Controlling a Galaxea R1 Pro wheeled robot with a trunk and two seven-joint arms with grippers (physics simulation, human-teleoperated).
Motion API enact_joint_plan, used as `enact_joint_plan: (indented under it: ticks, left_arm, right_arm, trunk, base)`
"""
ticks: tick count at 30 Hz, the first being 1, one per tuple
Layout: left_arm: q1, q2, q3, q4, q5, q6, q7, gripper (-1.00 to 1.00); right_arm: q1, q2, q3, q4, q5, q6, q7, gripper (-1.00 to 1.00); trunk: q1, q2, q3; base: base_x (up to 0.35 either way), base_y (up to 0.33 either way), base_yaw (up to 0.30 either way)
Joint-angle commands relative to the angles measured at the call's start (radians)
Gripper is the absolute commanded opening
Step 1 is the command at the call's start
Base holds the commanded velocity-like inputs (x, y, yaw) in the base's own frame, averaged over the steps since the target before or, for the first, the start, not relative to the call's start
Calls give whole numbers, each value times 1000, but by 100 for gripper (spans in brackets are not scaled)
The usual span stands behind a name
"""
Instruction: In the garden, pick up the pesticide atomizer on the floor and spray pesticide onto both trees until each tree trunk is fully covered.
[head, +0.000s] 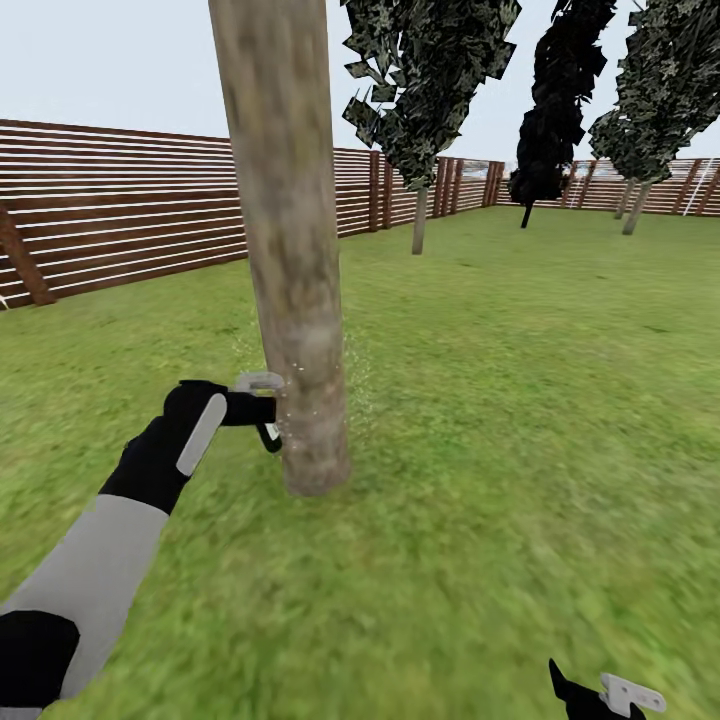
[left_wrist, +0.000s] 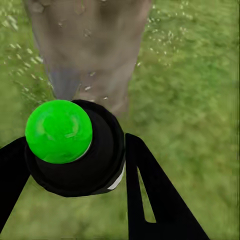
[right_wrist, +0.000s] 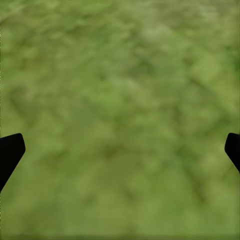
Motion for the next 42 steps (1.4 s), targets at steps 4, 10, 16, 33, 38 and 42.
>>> enact_joint_plan:
  ticks: [4,10,16,33,38,42]
  left_arm:
    - [0,-84,-43,-1,-13,0,2,-100]
    - [84,-40,-54,128,-19,-128,8,-100]
    - [127,-45,-55,265,-41,-248,10,-100]
    - [129,-50,-50,265,-58,-232,3,-100]
    - [129,-50,-46,265,-53,-232,2,-100]
    - [129,-64,-41,266,-50,-232,1,-100]
  right_arm:
    - [0,1,1,0,0,0,0,100]
    - [0,1,1,1,1,0,0,100]
    - [0,1,1,1,1,0,0,100]
    - [0,-2,0,-1,0,0,0,100]
    - [0,-2,0,-1,0,0,0,100]
    - [0,-1,0,-1,0,0,0,100]
  trunk:
    - [0,0,0]
    - [0,0,0]
    - [0,0,0]
    - [0,0,0]
    - [0,0,0]
    - [0,0,0]
  base:
    - [0,0,0]
    - [0,0,0]
    - [0,-8,0]
    - [42,-258,120]
    - [201,-218,0]
    - [123,-247,0]
